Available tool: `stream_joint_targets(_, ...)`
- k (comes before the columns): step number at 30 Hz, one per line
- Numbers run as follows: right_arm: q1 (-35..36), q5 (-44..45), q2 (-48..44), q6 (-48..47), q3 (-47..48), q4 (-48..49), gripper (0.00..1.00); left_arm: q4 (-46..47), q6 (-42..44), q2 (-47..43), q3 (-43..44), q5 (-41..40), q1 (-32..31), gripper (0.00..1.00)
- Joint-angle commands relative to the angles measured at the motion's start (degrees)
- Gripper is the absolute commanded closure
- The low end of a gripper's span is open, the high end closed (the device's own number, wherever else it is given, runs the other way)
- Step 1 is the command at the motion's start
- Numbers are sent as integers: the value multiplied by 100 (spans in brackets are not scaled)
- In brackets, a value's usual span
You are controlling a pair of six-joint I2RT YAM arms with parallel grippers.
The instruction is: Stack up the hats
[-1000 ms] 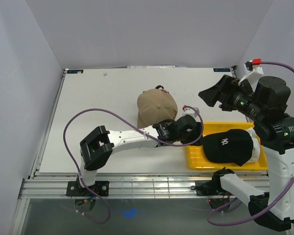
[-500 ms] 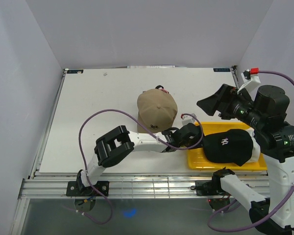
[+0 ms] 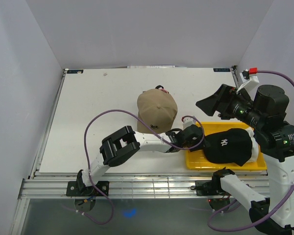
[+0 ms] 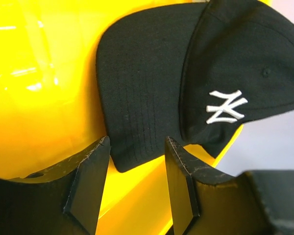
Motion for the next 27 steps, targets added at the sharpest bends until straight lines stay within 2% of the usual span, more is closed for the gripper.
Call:
stream_joint_targets(1,-26,-96,-17,-56,-17,172,11,-877,-94,30,402,-221,-23,41)
stream_joint_targets(9,-26,-105,-26,-56,-61,181,11,-1529,-252,109,815,-362,-58,42)
stream_joint_targets(19,-26,-87,-53,-74,-87,172,11,-1538,-208,558,1281,-203,-58,41)
stream_joint_targets(27,-26,-61,-97,-118,-158,163,10,-1144,-191,575,1150,-160,-58,41)
